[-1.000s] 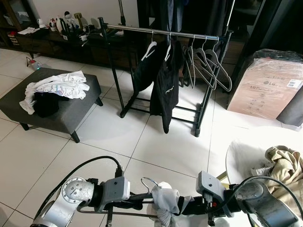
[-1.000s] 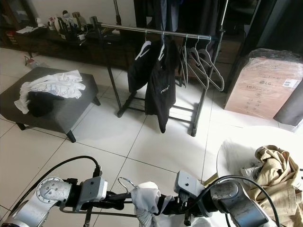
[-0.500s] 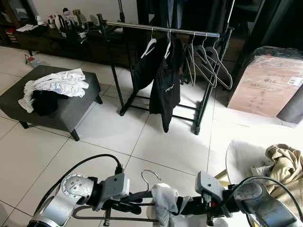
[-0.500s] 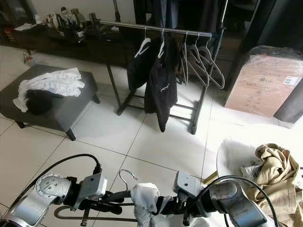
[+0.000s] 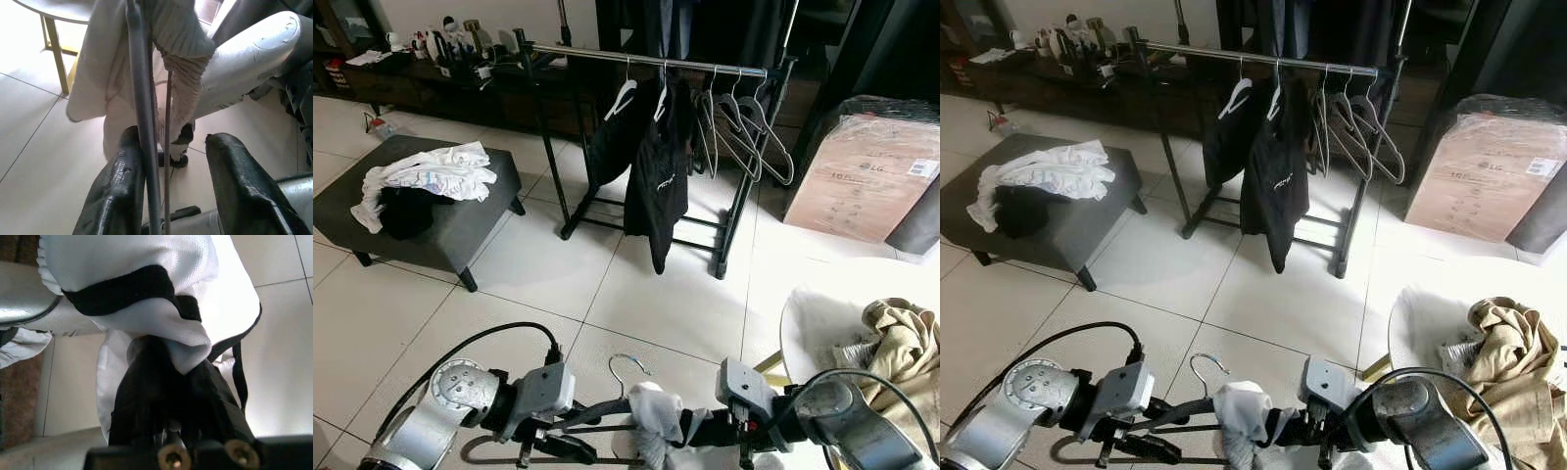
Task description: Hang hanger
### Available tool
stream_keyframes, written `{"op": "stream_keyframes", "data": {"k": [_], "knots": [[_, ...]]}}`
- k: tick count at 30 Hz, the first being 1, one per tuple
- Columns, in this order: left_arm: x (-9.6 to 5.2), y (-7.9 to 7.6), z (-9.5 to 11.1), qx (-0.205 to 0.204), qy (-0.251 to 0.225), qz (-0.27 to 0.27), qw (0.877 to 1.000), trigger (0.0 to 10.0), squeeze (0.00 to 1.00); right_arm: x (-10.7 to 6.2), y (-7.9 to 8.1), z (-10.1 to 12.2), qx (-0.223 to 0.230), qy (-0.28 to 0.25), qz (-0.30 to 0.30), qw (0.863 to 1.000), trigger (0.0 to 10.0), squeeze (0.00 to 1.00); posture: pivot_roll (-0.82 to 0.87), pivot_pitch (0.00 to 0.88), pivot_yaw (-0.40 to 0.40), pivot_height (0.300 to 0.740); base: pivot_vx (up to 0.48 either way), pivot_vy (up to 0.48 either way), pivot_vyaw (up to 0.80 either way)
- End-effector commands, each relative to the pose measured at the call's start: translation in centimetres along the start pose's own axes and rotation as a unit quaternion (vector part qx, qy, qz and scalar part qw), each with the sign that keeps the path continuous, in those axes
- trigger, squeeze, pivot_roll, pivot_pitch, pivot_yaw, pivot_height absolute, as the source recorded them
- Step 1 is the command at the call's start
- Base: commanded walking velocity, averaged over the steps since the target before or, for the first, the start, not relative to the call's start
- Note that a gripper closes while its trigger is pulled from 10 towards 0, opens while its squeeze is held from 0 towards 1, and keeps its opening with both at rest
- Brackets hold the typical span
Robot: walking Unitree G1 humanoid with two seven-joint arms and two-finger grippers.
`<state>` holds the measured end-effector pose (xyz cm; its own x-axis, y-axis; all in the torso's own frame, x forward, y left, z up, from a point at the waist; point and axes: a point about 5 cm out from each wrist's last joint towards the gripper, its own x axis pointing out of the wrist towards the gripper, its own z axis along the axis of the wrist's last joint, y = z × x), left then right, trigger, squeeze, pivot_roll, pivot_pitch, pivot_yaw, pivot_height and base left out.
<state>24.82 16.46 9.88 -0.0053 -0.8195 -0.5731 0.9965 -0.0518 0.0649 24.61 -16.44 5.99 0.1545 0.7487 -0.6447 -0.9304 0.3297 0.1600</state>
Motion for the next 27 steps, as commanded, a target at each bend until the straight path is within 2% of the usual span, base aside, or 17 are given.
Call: {"op": "stream_keyframes", "data": {"k": [1, 8, 12, 14, 15, 18, 21, 22, 23, 24, 27], "knots": [[-0.6, -0.3, 0.2, 0.003, -0.001, -0.01, 1.0, 10.0, 1.0, -0.2, -0.6, -0.6, 0.007, 0.016, -0.027, 0.999, 0.0, 0.0, -0.08, 0.158, -0.001, 0.74, 0.0, 0.0, 0.0], [-1.1, -0.3, 0.1, 0.003, 0.008, 0.002, 1.0, 10.0, 1.0, 0.0, -0.6, -0.9, 0.01, 0.015, -0.026, 0.999, 0.0, 0.0, -0.08, 0.156, 0.0, 0.74, 0.0, 0.0, 0.0], [-2.3, 0.7, 0.2, 0.001, 0.005, 0.067, 0.998, 10.0, 1.0, -0.1, -1.0, -1.4, 0.019, 0.019, -0.048, 0.999, 0.0, 0.0, -0.08, 0.152, 0.003, 0.74, 0.0, 0.0, 0.0], [-3.1, 1.5, 0.5, -0.004, -0.018, 0.121, 0.992, 10.0, 1.0, -0.2, -1.3, -1.3, 0.033, 0.004, -0.063, 0.997, 0.0, 0.0, -0.08, 0.15, 0.004, 0.74, 0.0, 0.0, 0.0], [-3.9, 2.1, 0.9, -0.014, -0.051, 0.179, 0.982, 10.0, 1.0, -0.2, -1.6, -1.1, 0.047, -0.012, -0.08, 0.996, 0.0, 0.0, -0.08, 0.148, 0.007, 0.74, 0.0, 0.0, 0.0], [-5.2, 3.0, 1.5, -0.039, -0.115, 0.277, 0.953, 10.0, 1.0, -0.3, -2.2, -1.0, 0.077, -0.037, -0.116, 0.99, 0.0, 0.0, -0.08, 0.142, 0.008, 0.74, 0.0, 0.0, 0.0], [-5.7, 3.0, 1.8, -0.063, -0.161, 0.323, 0.93, 10.0, 1.0, -0.1, -2.3, -0.9, 0.091, -0.051, -0.126, 0.986, 0.0, 0.0, -0.07, 0.138, 0.008, 0.74, 0.0, 0.0, 0.0], [-5.9, 2.7, 2.0, -0.089, -0.197, 0.348, 0.912, 10.0, 1.0, 0.0, -2.3, -0.8, 0.099, -0.058, -0.134, 0.984, 0.0, 0.0, -0.07, 0.135, 0.007, 0.74, 0.0, 0.0, 0.0], [-5.9, 2.7, 2.0, -0.089, -0.197, 0.348, 0.912, 10.0, 1.0, 0.0, -2.3, -0.8, 0.099, -0.058, -0.134, 0.984, 0.0, 0.0, -0.07, 0.135, 0.007, 0.74, 0.0, 0.0, 0.0], [-6.0, 2.5, 2.1, -0.107, -0.222, 0.368, 0.896, 10.0, 1.0, 0.0, -2.4, -0.7, 0.112, -0.071, -0.142, 0.981, 0.0, 0.0, -0.07, 0.133, 0.006, 0.74, 0.0, 0.0, 0.0], [-5.6, 1.9, 2.0, -0.138, -0.251, 0.383, 0.878, 10.0, 1.0, 0.0, -2.5, -0.2, 0.128, -0.095, -0.148, 0.976, 0.0, 0.0, -0.06, 0.126, 0.003, 0.74, 0.0, 0.0, 0.0]]}}
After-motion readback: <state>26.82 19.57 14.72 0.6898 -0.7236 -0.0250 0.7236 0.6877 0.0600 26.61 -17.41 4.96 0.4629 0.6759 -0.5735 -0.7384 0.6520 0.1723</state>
